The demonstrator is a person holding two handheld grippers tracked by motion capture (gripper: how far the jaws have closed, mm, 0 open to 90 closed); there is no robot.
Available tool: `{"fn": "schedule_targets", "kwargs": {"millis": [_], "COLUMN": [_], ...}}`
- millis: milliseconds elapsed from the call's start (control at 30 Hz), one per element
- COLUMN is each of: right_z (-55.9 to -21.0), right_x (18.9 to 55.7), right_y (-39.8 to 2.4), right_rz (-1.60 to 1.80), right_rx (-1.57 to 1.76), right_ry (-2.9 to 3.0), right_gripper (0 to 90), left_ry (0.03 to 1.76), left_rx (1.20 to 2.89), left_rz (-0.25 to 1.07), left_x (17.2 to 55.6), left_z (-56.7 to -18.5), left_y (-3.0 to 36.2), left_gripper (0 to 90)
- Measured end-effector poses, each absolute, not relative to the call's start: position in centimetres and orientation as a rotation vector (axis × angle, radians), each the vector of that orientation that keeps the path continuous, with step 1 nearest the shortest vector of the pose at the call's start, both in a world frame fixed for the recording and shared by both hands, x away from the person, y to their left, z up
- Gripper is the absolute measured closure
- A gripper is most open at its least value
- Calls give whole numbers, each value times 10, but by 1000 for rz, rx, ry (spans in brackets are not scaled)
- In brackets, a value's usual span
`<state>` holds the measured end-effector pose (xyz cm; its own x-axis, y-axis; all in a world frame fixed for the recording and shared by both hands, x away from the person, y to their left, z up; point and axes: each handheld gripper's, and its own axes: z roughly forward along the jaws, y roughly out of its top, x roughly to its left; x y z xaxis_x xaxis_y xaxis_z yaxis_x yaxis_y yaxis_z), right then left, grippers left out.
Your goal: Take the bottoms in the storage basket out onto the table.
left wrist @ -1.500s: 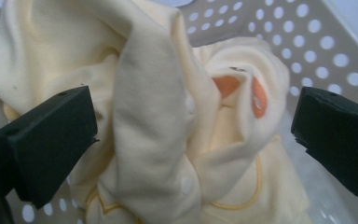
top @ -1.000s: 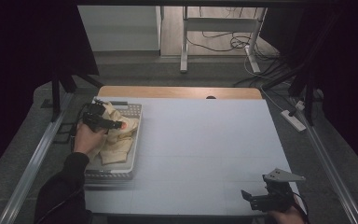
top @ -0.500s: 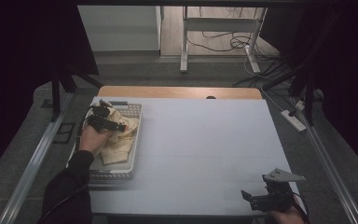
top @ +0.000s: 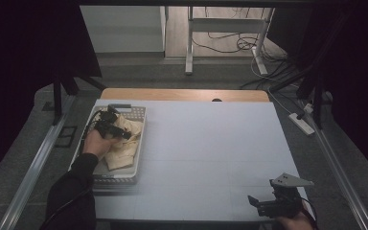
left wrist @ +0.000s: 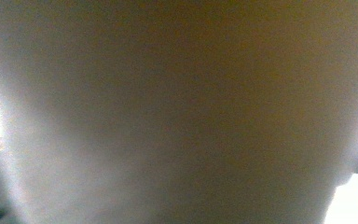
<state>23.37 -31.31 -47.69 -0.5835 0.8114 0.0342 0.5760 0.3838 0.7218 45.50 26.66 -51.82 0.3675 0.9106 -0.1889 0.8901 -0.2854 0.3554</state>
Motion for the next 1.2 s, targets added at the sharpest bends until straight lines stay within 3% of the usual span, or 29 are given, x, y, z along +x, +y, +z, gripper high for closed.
{"fn": "schedule_targets", "kwargs": {"millis": [167, 333, 600, 1200], "right_z": [-477, -477, -477, -477], "right_x": [234, 234, 234, 234], "right_y": [-313, -313, -313, -313], "right_rz": [1016, 1017, 1017, 1016], "right_rx": [1212, 1213, 1216, 1220], "right_ry": [2322, 2322, 2321, 2320], "right_gripper": [3, 3, 3, 3], "left_ry": [1520, 1490, 1489, 1370], "left_rx": [2242, 2274, 2284, 2215], "left_rz": [63, 94, 129, 267], "left_x": [453, 451, 449, 434], "left_z": [-515, -511, -504, -469], "left_y": [267, 264, 260, 265], "left_gripper": [437, 568, 618, 626]}}
